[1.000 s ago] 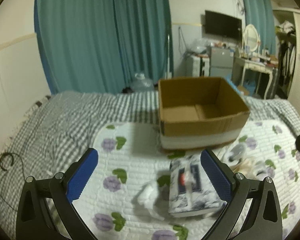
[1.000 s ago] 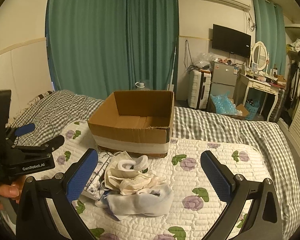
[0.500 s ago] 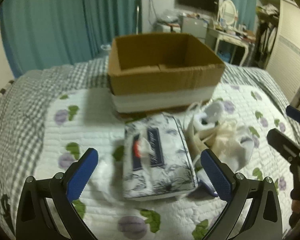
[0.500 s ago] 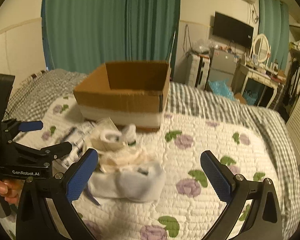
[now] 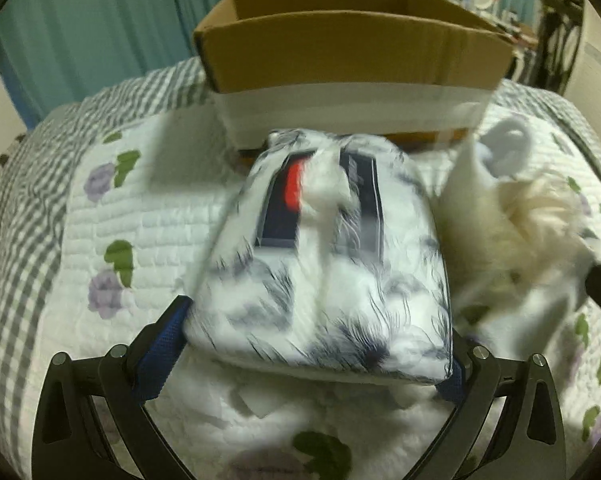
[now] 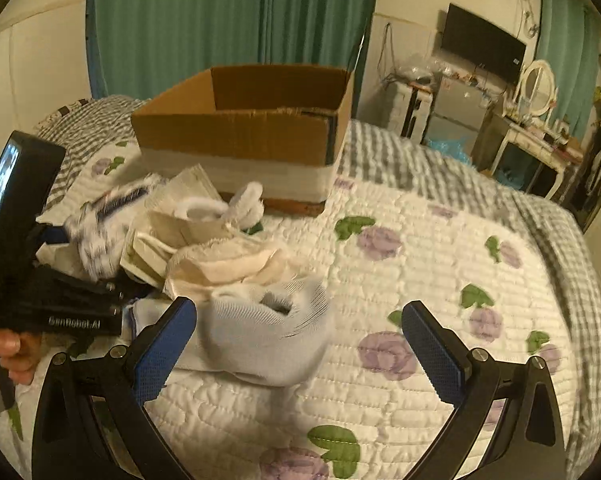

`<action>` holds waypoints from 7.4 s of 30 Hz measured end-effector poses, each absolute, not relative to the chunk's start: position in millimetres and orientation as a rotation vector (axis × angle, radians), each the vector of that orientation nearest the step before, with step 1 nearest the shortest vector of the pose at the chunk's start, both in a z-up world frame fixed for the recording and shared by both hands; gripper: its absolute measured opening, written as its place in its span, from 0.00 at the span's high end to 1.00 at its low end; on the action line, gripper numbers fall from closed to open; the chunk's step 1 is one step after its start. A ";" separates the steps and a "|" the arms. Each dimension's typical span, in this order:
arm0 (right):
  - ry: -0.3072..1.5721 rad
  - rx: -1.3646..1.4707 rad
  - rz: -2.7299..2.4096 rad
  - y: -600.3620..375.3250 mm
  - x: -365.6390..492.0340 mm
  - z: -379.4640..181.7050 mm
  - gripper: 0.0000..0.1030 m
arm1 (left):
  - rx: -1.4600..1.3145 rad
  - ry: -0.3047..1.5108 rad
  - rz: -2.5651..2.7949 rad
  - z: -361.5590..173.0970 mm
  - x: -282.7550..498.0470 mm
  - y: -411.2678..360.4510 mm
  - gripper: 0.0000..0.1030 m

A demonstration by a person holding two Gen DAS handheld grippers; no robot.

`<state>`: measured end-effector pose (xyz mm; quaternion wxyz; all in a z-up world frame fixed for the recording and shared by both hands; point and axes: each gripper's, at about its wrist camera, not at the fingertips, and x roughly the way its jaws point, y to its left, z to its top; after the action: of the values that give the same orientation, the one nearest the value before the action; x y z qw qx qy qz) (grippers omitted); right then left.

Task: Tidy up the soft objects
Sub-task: 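Grasp the floral tissue pack with left tool while right tool grasps the knit glove, then lift the tissue pack and glove and carry both over the cardboard box, then open both tools to drop the tissue pack and glove into the box, then move both tools back down to the remaining soft items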

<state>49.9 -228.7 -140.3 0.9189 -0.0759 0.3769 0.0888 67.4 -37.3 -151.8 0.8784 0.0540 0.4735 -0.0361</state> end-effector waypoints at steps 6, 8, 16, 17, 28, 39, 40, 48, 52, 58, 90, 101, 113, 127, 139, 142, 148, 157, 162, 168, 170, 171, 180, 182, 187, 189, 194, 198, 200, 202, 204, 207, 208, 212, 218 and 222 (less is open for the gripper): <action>0.826 -0.133 0.211 -228.2 56.0 -152.0 0.00 | 0.126 0.924 -0.053 -143.6 65.8 -32.3 0.00; 0.832 -0.130 0.220 -227.6 56.5 -153.9 0.00 | 0.108 0.902 -0.060 -137.8 64.2 -29.3 0.00; 0.877 -0.082 0.276 -225.6 60.3 -158.7 0.10 | 0.072 0.901 -0.137 -134.1 72.4 -25.0 0.27; 0.884 -0.093 0.284 -223.4 59.9 -159.6 0.12 | 0.065 0.898 -0.142 -132.9 71.6 -24.3 0.29; 0.899 -0.128 0.301 -218.3 49.6 -153.9 0.47 | 0.105 0.860 -0.145 -115.6 58.1 -24.4 0.34; 0.811 -0.153 0.318 -218.6 14.8 -117.1 0.49 | 0.097 0.792 -0.146 -80.2 24.8 -14.3 0.34; 0.800 -0.157 0.321 -217.0 13.1 -113.2 0.49 | 0.090 0.785 -0.147 -75.5 21.7 -13.3 0.34; 0.697 -0.153 0.343 -205.6 2.0 -68.2 0.49 | 0.065 0.718 -0.144 -40.9 4.5 -10.6 0.33; 0.643 -0.141 0.323 -206.6 -1.7 -45.7 0.49 | 0.048 0.674 -0.133 -22.5 -1.3 -4.9 0.33; 0.533 -0.150 0.300 -204.8 -6.7 -7.0 0.49 | 0.013 0.604 -0.106 6.3 -4.6 6.5 0.33; 0.274 -0.161 0.216 -182.0 89.5 59.1 0.49 | 0.024 0.386 -0.078 47.5 87.7 15.6 0.33; 0.362 -0.195 0.194 -172.0 162.0 12.6 0.48 | 0.030 0.452 -0.102 9.9 149.1 12.0 0.33; 0.540 -0.305 0.176 -165.8 216.9 -55.8 0.47 | 0.090 0.588 -0.118 -35.0 200.2 -17.2 0.33; 0.714 -0.336 0.253 -157.0 220.3 -98.9 0.46 | 0.097 0.627 -0.174 -29.3 206.5 -34.2 0.30; 0.684 -0.336 0.253 -163.3 219.7 -94.5 0.33 | 0.132 0.769 -0.160 -62.5 220.4 -50.1 0.25; 0.660 -0.335 0.256 -166.2 215.1 -89.8 0.30 | 0.095 0.734 -0.174 -53.7 218.0 -47.9 0.24; 0.606 -0.296 0.250 -175.4 200.5 -70.6 0.30 | 0.049 0.682 -0.176 -31.0 208.0 -41.8 0.22; 0.471 -0.224 0.248 -188.0 162.5 -17.6 0.19 | 0.024 0.549 -0.135 13.8 170.7 -20.6 0.22; 0.422 -0.212 0.252 -187.1 141.1 10.0 0.12 | 0.022 0.474 -0.101 41.1 140.4 -11.0 0.21; 0.355 -0.209 0.264 -180.6 113.3 40.2 0.09 | 0.001 0.436 -0.075 61.8 115.5 1.6 0.20; 0.335 -0.201 0.265 -179.2 101.8 48.0 0.07 | 0.001 0.423 -0.060 66.9 106.7 5.0 0.20; 0.328 -0.196 0.266 -178.0 96.8 50.8 0.06 | 0.002 0.417 -0.050 68.0 101.7 5.6 0.20; 0.303 -0.187 0.259 -182.5 71.8 60.7 0.00 | 0.018 0.415 -0.006 77.7 77.3 15.4 0.19; 0.303 -0.178 0.257 -186.0 68.5 61.4 0.00 | 0.027 0.404 -0.001 77.0 72.8 15.6 0.19; 0.298 -0.158 0.253 -192.3 61.4 60.0 0.00 | 0.023 0.415 -0.006 70.6 65.9 18.3 0.19; 0.301 -0.158 0.257 -193.1 62.6 57.2 0.00 | 0.014 0.413 -0.003 66.8 64.1 20.6 0.19; 0.316 -0.174 0.264 -194.8 63.1 41.2 0.00 | -0.026 0.468 -0.023 44.9 63.8 29.8 0.19; 0.357 -0.172 0.229 -196.4 64.4 21.7 0.00 | -0.025 0.485 -0.003 28.9 63.7 33.4 0.19; 0.385 -0.160 0.223 -199.7 64.0 9.7 0.00 | -0.021 0.514 0.004 17.8 67.2 36.0 0.19; 0.428 -0.160 0.232 -200.3 65.4 -5.8 0.00 | -0.036 0.540 0.017 7.7 70.5 40.4 0.19; 0.461 -0.165 0.236 -201.3 65.7 -20.2 0.00 | -0.046 0.565 0.026 -4.0 71.9 43.8 0.19; 0.515 -0.166 0.252 -203.1 65.8 -42.7 0.00 | -0.031 0.592 0.036 -20.8 69.5 46.0 0.19; 0.528 -0.168 0.257 -203.6 65.2 -48.5 0.00 | -0.024 0.605 0.037 -26.6 68.0 45.2 0.20; 0.581 -0.191 0.269 -205.5 63.3 -72.8 0.00 | 0.006 0.663 0.037 -53.6 62.6 48.1 0.20; 0.665 -0.188 0.259 -216.2 62.6 -105.3 0.00 | 0.005 0.789 0.033 -93.8 54.3 57.9 0.20; 0.716 -0.178 0.255 -220.4 64.7 -122.1 0.00 | 0.007 0.855 0.022 -114.6 51.5 57.8 0.20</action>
<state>64.7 -220.4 -122.1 0.9247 -0.0868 0.3492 0.1244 51.5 57.8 -114.6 0.9099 0.0034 0.4147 0.0108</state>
